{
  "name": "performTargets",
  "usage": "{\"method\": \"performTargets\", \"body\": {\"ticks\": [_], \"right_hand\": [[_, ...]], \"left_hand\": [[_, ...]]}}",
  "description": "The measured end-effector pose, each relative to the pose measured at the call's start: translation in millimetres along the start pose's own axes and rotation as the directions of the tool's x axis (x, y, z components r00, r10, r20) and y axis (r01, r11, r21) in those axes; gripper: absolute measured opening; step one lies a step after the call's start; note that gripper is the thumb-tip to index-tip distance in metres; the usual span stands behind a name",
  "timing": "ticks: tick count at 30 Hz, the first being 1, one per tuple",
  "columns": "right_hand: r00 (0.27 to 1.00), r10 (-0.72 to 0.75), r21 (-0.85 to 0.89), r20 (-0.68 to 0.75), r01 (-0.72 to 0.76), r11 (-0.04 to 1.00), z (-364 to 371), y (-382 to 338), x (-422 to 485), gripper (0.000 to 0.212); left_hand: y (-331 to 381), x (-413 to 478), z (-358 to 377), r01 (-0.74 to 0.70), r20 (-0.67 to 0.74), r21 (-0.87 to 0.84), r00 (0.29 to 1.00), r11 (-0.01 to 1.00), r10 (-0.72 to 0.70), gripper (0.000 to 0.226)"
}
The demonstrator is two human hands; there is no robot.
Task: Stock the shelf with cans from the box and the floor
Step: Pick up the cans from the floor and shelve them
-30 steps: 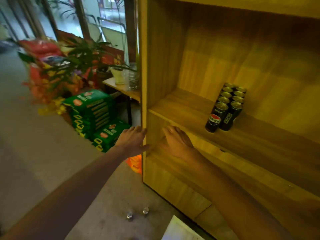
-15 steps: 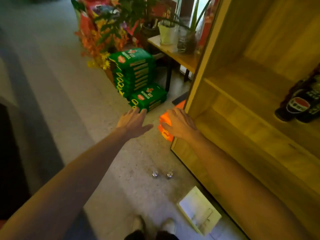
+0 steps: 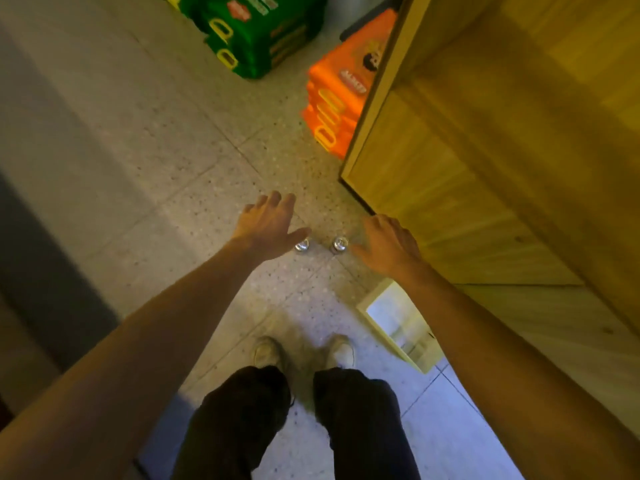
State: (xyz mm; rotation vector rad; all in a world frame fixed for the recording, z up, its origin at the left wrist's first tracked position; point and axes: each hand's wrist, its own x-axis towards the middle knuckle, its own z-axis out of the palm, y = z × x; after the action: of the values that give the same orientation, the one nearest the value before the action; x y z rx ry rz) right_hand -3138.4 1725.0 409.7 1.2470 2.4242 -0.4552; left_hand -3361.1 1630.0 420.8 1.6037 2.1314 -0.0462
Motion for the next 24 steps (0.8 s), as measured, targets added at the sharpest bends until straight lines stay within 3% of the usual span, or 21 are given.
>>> {"method": "performTargets", "body": {"ticks": [5,9,21,24], "right_hand": [[0.997,0.038,-0.009,0.061,-0.038,0.999,151.6,41.5,53.0,0.068],[0.997,0.059,0.000,0.057,-0.059,0.998,242.1,59.3,98.6,0.063],[0.995,0.091,0.115,-0.050,-0.084,0.990,366.4,89.8,180.5,0.063],[0.991,0.118,0.266,-0.060,-0.098,0.959,386.5,92.1,198.5,0.069]], "left_hand": [[-20.4,52.7,165.0,-0.028,0.042,-0.002,0.999,1.000,0.028,0.071],[-45.8,88.7,256.3,-0.054,0.024,0.042,0.998,0.998,0.053,0.069],[-102.8,160.4,362.3,0.003,-0.017,0.098,1.000,0.995,-0.002,0.080],[-109.0,169.6,384.8,0.016,-0.048,0.062,0.999,0.998,-0.013,0.081]]}}
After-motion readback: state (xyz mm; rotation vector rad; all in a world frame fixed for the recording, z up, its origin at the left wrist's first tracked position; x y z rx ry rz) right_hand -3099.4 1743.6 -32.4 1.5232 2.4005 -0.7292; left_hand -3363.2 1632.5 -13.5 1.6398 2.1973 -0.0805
